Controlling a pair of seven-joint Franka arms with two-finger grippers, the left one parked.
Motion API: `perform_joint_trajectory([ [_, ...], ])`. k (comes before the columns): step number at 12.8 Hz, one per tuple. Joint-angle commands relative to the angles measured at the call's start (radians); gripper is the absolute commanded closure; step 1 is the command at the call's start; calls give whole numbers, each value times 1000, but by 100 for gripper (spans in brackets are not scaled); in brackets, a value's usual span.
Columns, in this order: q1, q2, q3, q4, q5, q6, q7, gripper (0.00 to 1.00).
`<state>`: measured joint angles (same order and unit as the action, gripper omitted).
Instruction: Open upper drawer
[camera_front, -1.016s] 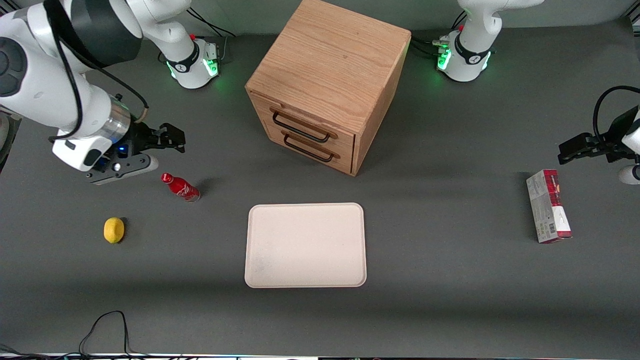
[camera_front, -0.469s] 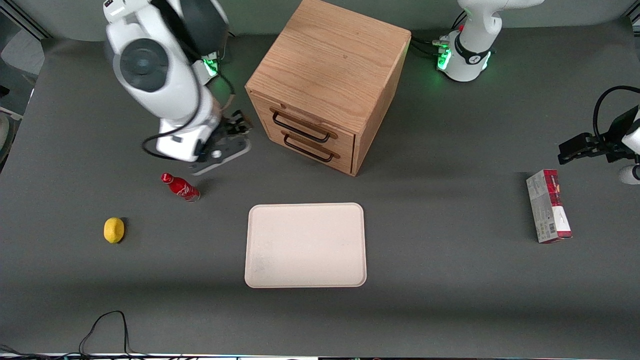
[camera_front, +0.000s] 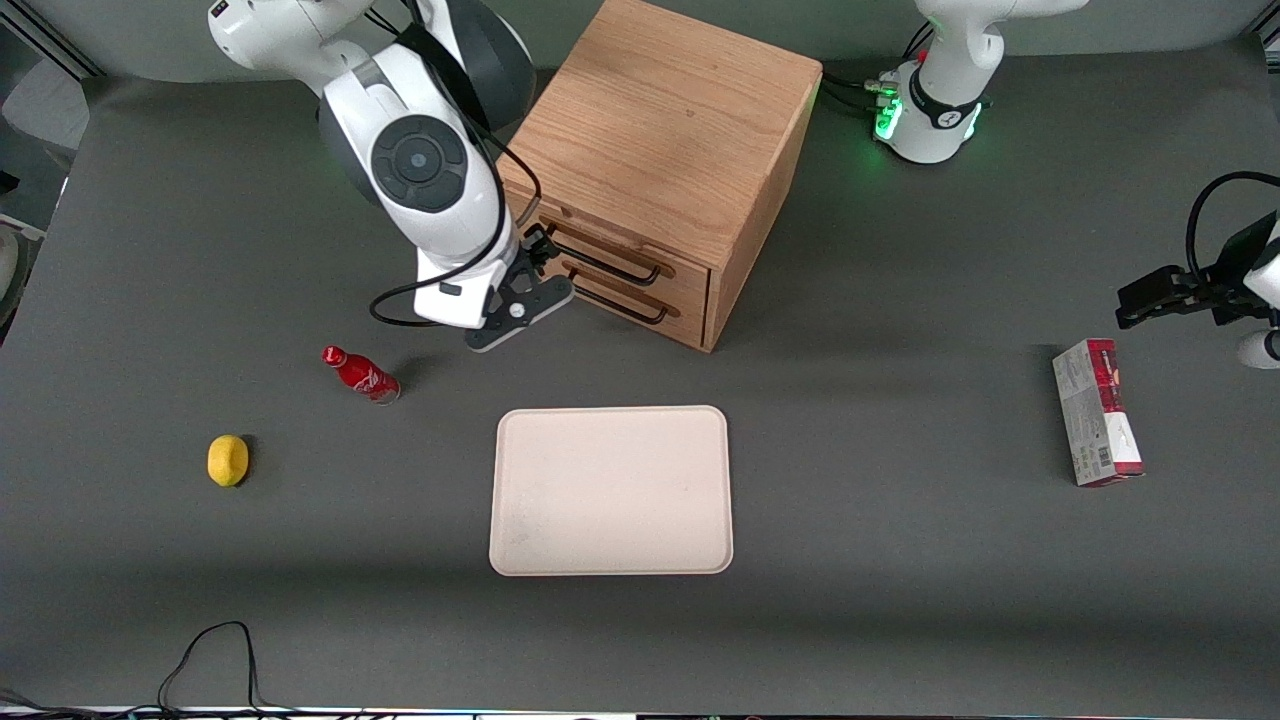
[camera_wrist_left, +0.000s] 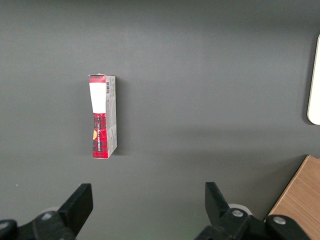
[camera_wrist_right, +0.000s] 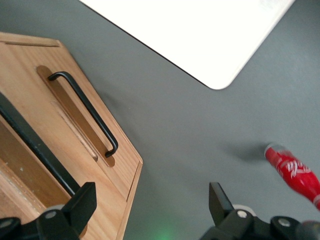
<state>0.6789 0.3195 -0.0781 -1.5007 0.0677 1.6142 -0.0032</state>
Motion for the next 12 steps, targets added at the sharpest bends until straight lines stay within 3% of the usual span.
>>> perform_joint_trajectory([
  [1, 10, 39, -3, 53, 29, 6, -75, 0],
  [4, 10, 53, -3, 54, 95, 7, -106, 0],
  [8, 8, 70, 17, 54, 119, 30, -112, 0],
  [12, 1, 90, 15, 63, 214, 46, -162, 0],
])
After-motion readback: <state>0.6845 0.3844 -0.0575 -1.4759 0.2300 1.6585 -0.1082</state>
